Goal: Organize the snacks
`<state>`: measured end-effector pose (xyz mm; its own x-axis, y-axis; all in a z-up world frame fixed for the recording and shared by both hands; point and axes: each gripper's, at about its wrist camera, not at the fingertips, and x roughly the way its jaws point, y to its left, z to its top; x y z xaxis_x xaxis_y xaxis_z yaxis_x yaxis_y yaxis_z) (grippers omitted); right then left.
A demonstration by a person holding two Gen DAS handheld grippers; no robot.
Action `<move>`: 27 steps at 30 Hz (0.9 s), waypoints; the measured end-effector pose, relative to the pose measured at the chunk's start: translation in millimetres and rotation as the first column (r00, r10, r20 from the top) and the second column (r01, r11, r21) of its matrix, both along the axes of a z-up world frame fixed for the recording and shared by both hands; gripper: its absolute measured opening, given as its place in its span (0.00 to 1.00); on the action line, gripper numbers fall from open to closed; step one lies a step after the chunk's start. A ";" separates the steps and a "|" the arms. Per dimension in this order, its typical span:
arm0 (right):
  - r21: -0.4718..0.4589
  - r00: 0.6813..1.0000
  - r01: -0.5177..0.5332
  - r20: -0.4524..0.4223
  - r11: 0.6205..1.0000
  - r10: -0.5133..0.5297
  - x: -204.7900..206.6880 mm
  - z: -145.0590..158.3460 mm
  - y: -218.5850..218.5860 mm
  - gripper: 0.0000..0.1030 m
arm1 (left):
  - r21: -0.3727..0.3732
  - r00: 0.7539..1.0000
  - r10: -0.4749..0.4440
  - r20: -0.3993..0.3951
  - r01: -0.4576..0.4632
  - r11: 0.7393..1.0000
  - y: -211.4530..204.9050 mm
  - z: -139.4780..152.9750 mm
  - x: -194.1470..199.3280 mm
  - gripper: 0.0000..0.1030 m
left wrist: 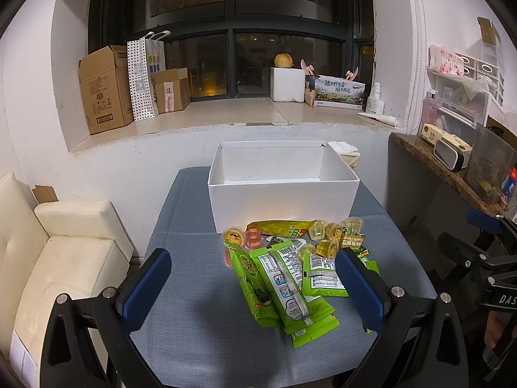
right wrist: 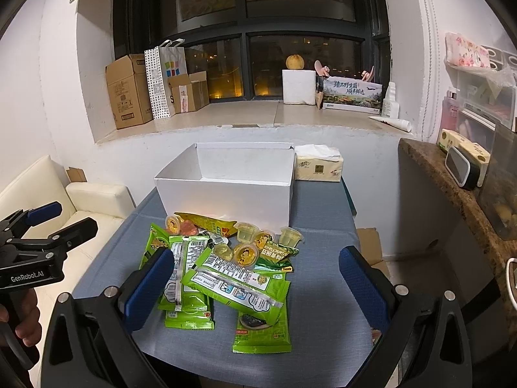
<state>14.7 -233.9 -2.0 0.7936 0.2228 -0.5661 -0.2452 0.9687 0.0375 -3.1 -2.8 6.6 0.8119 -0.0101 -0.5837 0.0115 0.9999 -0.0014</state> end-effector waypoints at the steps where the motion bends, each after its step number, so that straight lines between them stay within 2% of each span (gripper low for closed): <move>1: 0.001 1.000 -0.002 0.001 1.000 0.002 -0.4 -0.5 -0.1 1.00 | 0.000 1.000 0.000 -0.001 0.000 1.000 -0.2 -0.4 0.0 1.00; 11: -0.013 1.000 -0.024 -0.006 1.000 0.024 1.6 -5.2 2.7 1.00 | 0.003 1.000 -0.005 -0.003 0.005 1.000 -1.7 -1.1 0.9 1.00; 19: -0.050 0.993 -0.110 -0.044 0.993 0.108 26.2 -31.8 6.5 1.00 | -0.032 1.000 -0.010 -0.010 0.010 0.999 1.7 -9.0 2.0 1.00; 24: -0.104 0.969 -0.228 -0.117 0.968 0.216 66.6 -68.2 18.5 1.00 | -0.031 1.000 -0.006 -0.027 0.005 1.000 5.9 -23.9 3.3 1.00; 27: -0.090 0.932 -0.336 -0.173 0.938 0.317 90.7 -89.6 25.6 1.00 | -0.050 0.999 0.002 -0.045 -0.004 0.999 12.2 -31.7 4.2 1.00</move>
